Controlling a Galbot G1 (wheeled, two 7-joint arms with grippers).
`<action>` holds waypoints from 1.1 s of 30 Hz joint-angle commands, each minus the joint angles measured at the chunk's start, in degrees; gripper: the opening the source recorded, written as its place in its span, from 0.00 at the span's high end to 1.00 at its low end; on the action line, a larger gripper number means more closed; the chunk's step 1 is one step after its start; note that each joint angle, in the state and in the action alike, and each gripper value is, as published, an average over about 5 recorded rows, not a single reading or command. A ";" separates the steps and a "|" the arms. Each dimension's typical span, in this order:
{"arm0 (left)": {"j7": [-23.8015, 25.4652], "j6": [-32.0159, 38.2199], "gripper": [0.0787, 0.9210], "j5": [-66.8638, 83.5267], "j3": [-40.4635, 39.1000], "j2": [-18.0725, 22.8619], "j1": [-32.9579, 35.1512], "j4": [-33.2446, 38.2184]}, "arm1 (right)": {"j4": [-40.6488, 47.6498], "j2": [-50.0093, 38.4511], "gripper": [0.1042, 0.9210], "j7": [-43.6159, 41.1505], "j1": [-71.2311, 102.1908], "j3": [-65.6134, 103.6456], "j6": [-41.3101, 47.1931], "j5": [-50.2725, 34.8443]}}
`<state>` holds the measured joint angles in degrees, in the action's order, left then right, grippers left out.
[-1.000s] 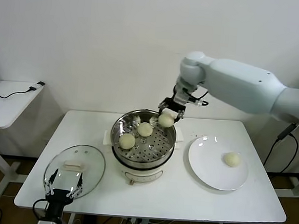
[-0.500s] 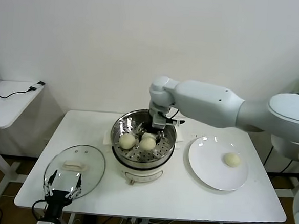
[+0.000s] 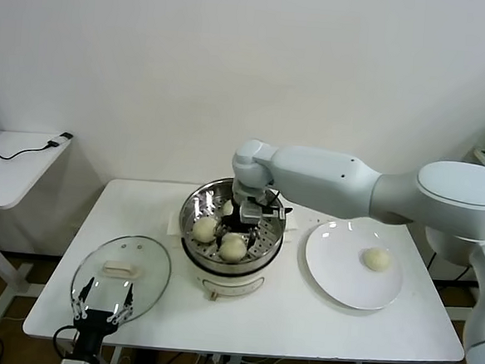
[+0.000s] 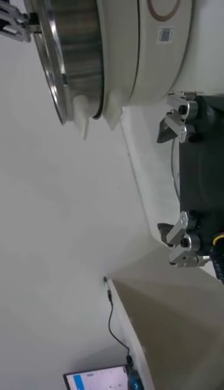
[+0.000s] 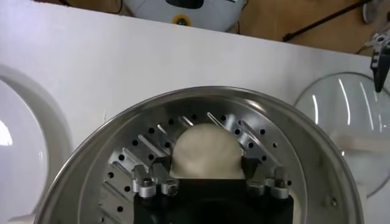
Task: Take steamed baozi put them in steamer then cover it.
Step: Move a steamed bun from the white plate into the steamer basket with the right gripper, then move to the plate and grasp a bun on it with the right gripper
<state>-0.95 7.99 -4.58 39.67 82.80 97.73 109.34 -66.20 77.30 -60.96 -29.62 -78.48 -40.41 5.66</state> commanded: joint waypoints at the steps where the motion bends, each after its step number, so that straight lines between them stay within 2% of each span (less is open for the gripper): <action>1: 0.00 0.03 0.12 0.06 -0.15 0.03 -0.02 -0.11 | -0.13 0.30 0.13 -1.25 0.39 0.87 -0.74 0.34; 7: 0.00 0.04 0.12 0.06 -0.19 -0.14 0.04 0.05 | -0.17 -1.40 0.12 -1.82 -1.91 2.88 -1.77 0.28; 11: 0.00 0.05 0.12 0.06 -0.18 -0.37 -0.01 0.15 | 0.16 -4.60 0.12 -1.50 -4.66 4.52 1.09 -3.39; 15: 0.00 0.06 0.12 0.07 -0.22 -0.62 -0.04 0.38 | 1.05 -10.65 0.12 2.16 -9.12 2.30 10.27 -11.42; 20: 0.02 0.09 0.12 0.16 -0.40 -0.92 -0.14 0.67 | -2.28 -21.19 0.12 7.10 -14.24 -3.79 31.13 -24.22; 24: 0.03 0.12 0.12 0.23 -0.58 -1.20 -0.47 0.78 | -4.64 -29.35 0.12 7.59 -13.32 -3.34 45.08 -29.82; 28: 0.02 0.02 0.12 0.33 -0.65 -1.27 -0.64 0.98 | -5.03 -37.25 0.12 3.53 -8.40 0.99 52.73 -30.20; 33: -0.23 -0.22 0.12 1.00 -0.82 -1.28 -0.73 1.05 | -1.86 -43.34 0.12 -1.52 2.09 10.47 52.62 -22.82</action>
<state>-1.03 8.02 -4.15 38.95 81.51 97.08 110.33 -69.03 50.19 -57.89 -37.23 -77.09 -4.19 -16.31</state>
